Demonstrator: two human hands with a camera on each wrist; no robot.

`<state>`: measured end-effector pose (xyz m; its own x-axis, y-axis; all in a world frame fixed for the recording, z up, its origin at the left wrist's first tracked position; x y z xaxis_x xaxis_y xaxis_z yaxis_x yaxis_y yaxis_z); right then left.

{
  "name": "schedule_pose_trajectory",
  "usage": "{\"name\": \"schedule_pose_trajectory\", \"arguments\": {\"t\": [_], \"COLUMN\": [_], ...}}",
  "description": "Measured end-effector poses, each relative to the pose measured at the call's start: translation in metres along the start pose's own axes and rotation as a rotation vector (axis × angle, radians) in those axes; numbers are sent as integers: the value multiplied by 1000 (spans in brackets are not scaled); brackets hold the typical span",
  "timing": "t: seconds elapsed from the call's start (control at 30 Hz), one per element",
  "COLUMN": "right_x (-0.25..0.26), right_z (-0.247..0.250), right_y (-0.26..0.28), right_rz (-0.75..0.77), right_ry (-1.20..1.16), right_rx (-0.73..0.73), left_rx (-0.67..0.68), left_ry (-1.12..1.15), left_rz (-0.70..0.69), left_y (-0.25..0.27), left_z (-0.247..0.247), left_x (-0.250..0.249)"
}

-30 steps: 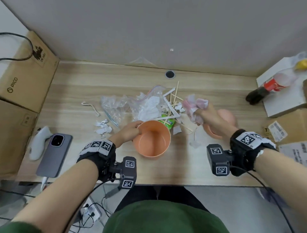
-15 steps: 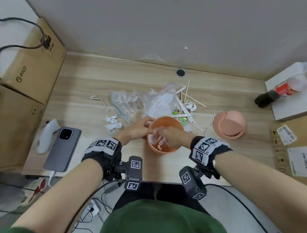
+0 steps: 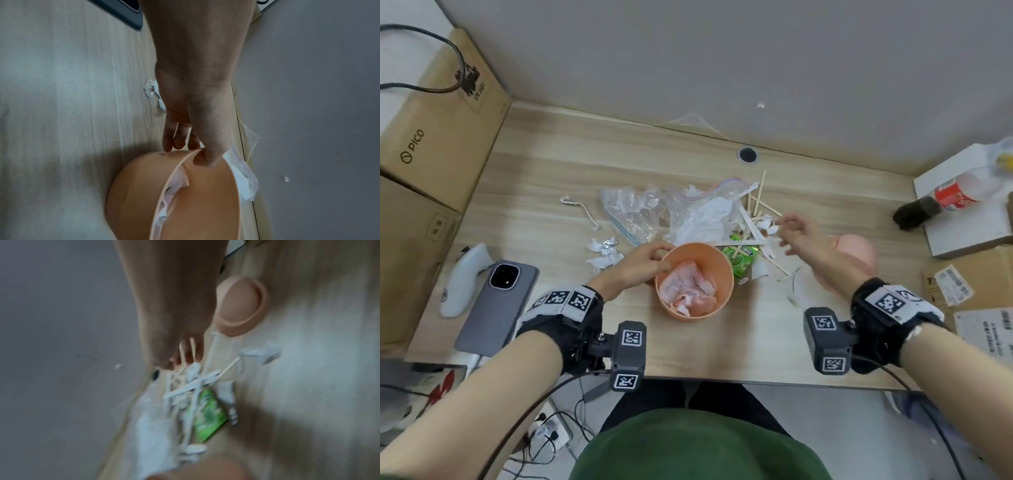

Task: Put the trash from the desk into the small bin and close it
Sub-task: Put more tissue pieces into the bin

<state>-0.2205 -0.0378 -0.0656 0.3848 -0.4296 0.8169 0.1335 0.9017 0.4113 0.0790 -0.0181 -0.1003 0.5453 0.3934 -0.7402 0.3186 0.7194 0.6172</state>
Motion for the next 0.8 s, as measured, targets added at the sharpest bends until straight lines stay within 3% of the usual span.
{"name": "schedule_pose_trajectory", "arguments": {"t": [0.07, 0.2, 0.43, 0.63, 0.8], "right_x": [-54, -132, -121, -130, -126], "right_z": [19, 12, -10, -4, 5], "right_y": [4, 31, 21, -11, -5], "right_rz": [-124, -351, -103, -248, -164], "right_ry": [279, 498, 348, 517, 331], "right_rx": [-110, 37, -213, -144, -224], "left_rx": [-7, -23, -45, -44, -39], "left_ry": [-3, -10, -20, 0, -17], "left_rz": [7, 11, 5, 24, 27], "left_y": [0, -2, 0, 2, 1], "left_z": [-1, -3, -5, -7, -6], "left_x": [3, 7, 5, 6, 4]}}
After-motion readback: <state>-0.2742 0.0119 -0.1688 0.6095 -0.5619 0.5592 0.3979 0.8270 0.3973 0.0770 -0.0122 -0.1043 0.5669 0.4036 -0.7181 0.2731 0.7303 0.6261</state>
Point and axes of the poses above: each hand's wrist, its own y-axis away from the middle knuckle, its own z-axis out of the back of the hand, x = y × z, the point moved 4 cm from there along -y, towards the middle knuckle, and after that the axes turned 4 degrees about -y, right-handed, at the moved point
